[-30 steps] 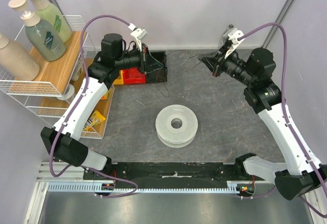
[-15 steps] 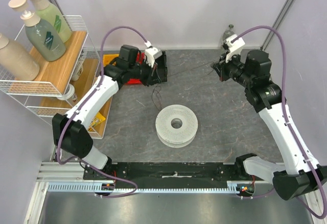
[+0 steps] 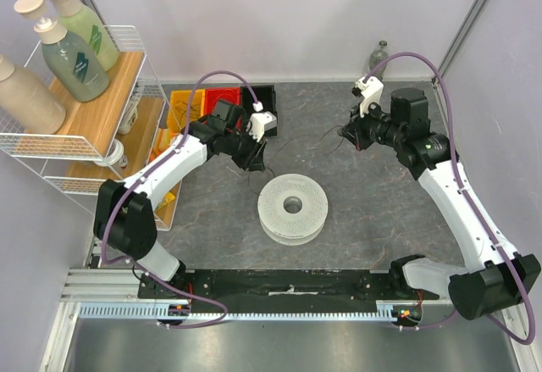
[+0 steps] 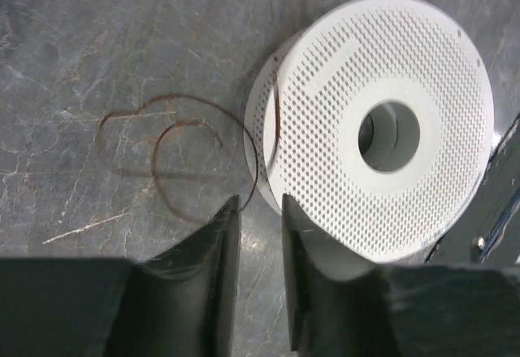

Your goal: Wrap the cables

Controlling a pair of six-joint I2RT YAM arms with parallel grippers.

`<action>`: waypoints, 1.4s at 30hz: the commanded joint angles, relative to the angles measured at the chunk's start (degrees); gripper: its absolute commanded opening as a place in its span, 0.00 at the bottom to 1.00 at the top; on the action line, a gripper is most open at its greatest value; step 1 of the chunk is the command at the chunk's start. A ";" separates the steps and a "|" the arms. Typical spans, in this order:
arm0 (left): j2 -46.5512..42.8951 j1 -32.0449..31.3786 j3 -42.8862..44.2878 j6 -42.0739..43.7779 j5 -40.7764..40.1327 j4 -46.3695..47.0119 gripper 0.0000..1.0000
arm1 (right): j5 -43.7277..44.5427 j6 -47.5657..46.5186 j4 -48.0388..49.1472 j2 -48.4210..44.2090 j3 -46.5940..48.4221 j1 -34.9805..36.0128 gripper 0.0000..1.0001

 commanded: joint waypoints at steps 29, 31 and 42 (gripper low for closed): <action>4.82 10.70 4.79 -15.21 18.88 12.85 0.64 | -14.18 8.43 13.34 0.66 14.17 -0.30 0.00; 3.60 10.61 5.06 -13.81 18.70 12.94 0.65 | -15.06 8.53 13.35 1.01 16.37 -0.30 0.00; -7.48 10.96 0.31 3.14 29.86 21.03 0.66 | -23.57 10.73 17.91 1.19 21.83 -0.39 0.00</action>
